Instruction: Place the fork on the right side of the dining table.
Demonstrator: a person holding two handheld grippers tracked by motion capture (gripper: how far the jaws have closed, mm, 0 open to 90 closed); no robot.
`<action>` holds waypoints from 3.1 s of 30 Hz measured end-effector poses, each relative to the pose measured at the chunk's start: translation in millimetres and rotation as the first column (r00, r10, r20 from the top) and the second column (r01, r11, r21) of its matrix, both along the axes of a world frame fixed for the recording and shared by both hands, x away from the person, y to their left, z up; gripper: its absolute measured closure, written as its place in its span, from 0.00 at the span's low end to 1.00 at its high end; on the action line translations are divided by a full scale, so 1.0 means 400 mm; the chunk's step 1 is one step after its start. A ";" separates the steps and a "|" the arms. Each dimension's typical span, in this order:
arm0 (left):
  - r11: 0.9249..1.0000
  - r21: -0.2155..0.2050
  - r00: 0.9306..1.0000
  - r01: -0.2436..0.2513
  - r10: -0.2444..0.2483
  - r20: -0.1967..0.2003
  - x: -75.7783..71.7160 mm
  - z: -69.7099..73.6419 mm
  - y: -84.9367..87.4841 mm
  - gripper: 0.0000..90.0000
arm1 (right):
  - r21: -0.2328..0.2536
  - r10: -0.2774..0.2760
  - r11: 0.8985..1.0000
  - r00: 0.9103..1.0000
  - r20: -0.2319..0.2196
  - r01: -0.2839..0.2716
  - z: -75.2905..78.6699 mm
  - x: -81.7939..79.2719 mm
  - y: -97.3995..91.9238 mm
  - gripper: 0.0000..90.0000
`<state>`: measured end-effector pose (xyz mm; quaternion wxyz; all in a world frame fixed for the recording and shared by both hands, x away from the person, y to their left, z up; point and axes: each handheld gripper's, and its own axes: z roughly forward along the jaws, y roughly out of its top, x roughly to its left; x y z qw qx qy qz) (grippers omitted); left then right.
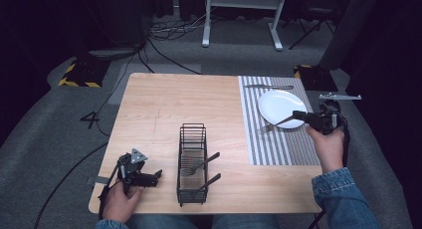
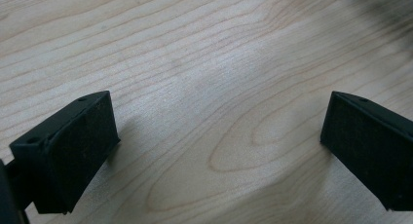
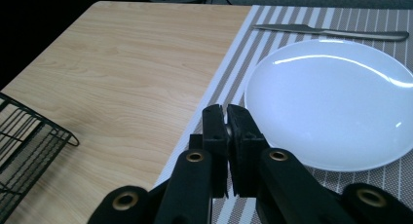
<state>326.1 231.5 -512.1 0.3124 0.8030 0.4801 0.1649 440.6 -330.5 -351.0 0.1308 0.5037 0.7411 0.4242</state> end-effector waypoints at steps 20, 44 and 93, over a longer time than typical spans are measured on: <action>1.000 -0.001 1.000 0.000 0.000 0.000 0.000 0.000 0.000 0.00 | 0.008 -0.015 1.000 0.999 -0.040 0.016 -0.034 0.011 -0.027 0.96; 1.000 0.000 1.000 0.000 0.000 0.000 0.000 0.000 0.000 0.00 | 0.003 -0.122 0.992 0.983 -0.139 0.124 -0.086 0.089 -0.089 0.61; 1.000 0.000 1.000 0.000 0.000 0.000 0.000 0.000 0.000 0.00 | -0.070 -0.200 0.980 0.928 -0.314 0.188 -0.285 0.087 -0.209 0.54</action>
